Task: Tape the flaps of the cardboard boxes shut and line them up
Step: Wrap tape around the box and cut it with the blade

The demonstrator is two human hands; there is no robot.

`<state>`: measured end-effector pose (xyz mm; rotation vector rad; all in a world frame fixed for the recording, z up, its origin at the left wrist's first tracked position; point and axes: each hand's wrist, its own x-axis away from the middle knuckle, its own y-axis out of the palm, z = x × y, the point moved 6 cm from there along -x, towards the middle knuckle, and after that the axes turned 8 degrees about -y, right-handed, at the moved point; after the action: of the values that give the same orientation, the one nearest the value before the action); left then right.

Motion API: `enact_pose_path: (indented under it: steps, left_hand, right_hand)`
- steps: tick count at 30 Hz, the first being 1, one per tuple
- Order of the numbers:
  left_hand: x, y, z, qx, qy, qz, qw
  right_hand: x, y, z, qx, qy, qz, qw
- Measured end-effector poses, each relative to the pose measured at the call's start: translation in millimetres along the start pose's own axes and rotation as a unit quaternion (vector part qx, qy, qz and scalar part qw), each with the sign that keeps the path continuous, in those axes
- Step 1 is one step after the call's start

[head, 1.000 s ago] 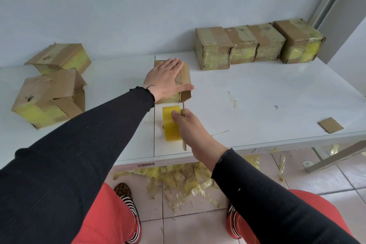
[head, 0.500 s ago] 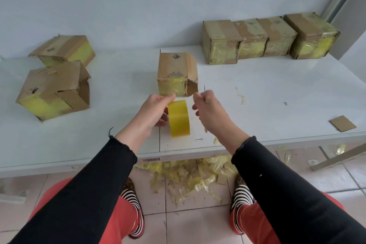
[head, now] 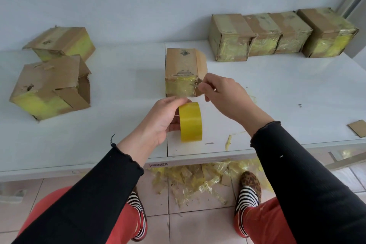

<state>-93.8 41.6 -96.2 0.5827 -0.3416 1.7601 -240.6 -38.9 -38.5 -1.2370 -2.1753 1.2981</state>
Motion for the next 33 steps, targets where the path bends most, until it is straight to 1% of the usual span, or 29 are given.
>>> enact_pose_path:
  steps: [9,15,17,19,21,22,23,25,26,27,30,33]
  left_hand:
    - [-5.2,-0.6,1.0,0.033,0.031,0.019,0.999]
    - [-8.3,-1.0,3.4,0.028,0.036,0.036,0.998]
    - [-8.2,-0.4,5.1,0.027,0.035,0.043,0.998]
    - [-8.2,-1.3,8.1,0.022,0.045,0.051,0.997]
    - [-7.7,-2.2,9.4,0.025,0.043,0.050,0.998]
    - [-7.7,-2.6,9.3,0.027,0.037,0.046,0.998]
    - [-7.6,-3.2,9.0,0.027,0.030,0.043,0.998]
    - [-7.3,-4.1,8.0,0.022,0.022,0.039,0.999]
    - [-7.4,-4.1,7.9,0.019,0.023,0.037,0.999]
    - [-7.1,-4.1,8.2,0.015,0.026,0.037,0.999]
    - [-4.4,-4.5,9.2,-0.013,0.033,0.041,0.999]
    - [-2.1,-7.2,10.2,-0.058,0.025,0.032,0.997]
  right_hand:
    - [-14.6,17.4,-3.7,0.113,-0.011,0.023,0.993]
    - [-21.8,23.2,-1.8,0.131,0.013,0.024,0.991]
    - [-21.2,22.4,3.9,0.159,0.023,0.014,0.987]
    - [-19.4,21.2,14.3,0.197,0.046,-0.024,0.979]
    - [-17.5,15.7,25.3,0.182,0.073,-0.041,0.980]
    - [-17.8,10.0,28.6,0.157,0.081,-0.031,0.984]
    - [-18.6,3.1,30.1,0.121,0.084,-0.010,0.989]
    - [-19.2,-8.5,29.6,0.011,0.082,0.050,0.995]
    - [-19.7,-10.7,28.1,-0.040,0.071,0.076,0.994]
    - [-20.2,-9.2,24.3,-0.064,0.052,0.090,0.993]
    - [-23.4,12.4,10.1,-0.040,0.012,0.068,0.997]
    - [-30.0,24.8,10.8,-0.011,0.021,0.073,0.997]
